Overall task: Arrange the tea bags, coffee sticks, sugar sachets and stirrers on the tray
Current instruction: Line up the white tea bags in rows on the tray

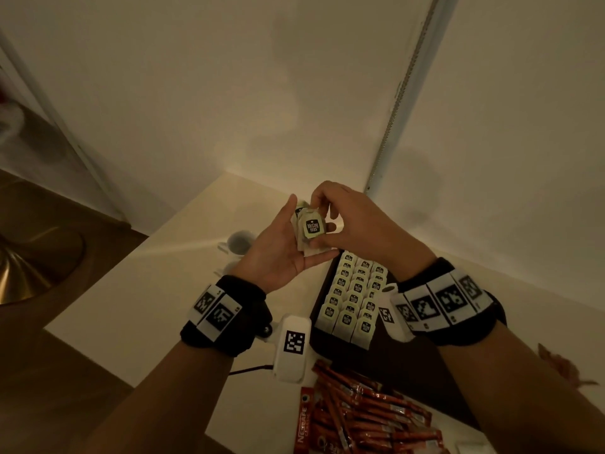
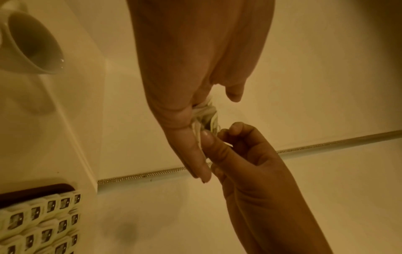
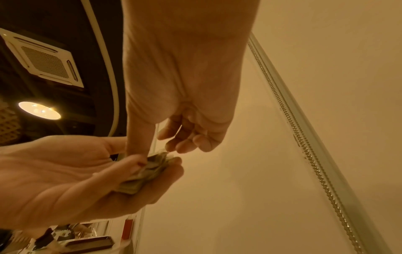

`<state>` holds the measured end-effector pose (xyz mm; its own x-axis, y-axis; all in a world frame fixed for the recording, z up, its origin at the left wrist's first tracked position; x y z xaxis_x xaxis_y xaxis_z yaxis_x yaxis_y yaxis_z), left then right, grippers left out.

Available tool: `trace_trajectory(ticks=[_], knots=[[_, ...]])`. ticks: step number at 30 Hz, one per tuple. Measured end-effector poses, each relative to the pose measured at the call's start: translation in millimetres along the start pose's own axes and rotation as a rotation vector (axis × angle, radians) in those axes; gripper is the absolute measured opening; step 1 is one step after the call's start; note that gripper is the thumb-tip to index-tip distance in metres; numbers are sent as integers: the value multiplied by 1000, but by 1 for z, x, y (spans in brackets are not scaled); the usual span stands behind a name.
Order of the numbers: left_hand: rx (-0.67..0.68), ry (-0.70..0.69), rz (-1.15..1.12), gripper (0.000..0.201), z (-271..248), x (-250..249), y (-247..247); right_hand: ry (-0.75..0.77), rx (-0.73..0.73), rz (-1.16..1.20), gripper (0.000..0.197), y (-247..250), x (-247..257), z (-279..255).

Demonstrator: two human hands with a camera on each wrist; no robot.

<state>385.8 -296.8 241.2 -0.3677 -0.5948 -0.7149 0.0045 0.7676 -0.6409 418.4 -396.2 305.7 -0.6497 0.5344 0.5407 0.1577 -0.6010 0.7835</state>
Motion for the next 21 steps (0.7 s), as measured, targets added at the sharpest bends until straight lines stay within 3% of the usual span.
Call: trace_trajectory(ticks=[7, 14, 17, 21], knots=[[-35, -27, -37, 46, 0, -5, -5, 13, 59, -25, 33, 6, 0, 5], [-29, -36, -24, 48, 2, -6, -9, 73, 49, -58, 45, 9, 4, 7], [-17, -52, -78, 44, 2, -8, -11, 79, 53, -58, 38, 11, 4, 8], [-11, -81, -94, 48, 2, -8, -12, 59, 8, 135, 19, 24, 10, 11]])
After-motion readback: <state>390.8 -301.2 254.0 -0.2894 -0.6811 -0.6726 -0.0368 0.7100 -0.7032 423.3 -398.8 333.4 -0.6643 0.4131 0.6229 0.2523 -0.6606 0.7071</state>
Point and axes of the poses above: each hand's wrist, its own z-axis towards the middle knuckle, its own y-axis out of the back of the hand, x = y × z, the point moved 5 cm from there along z, towards the middle knuckle, and after that the axes turned 4 degrees about -x, right-handed, at the moved point
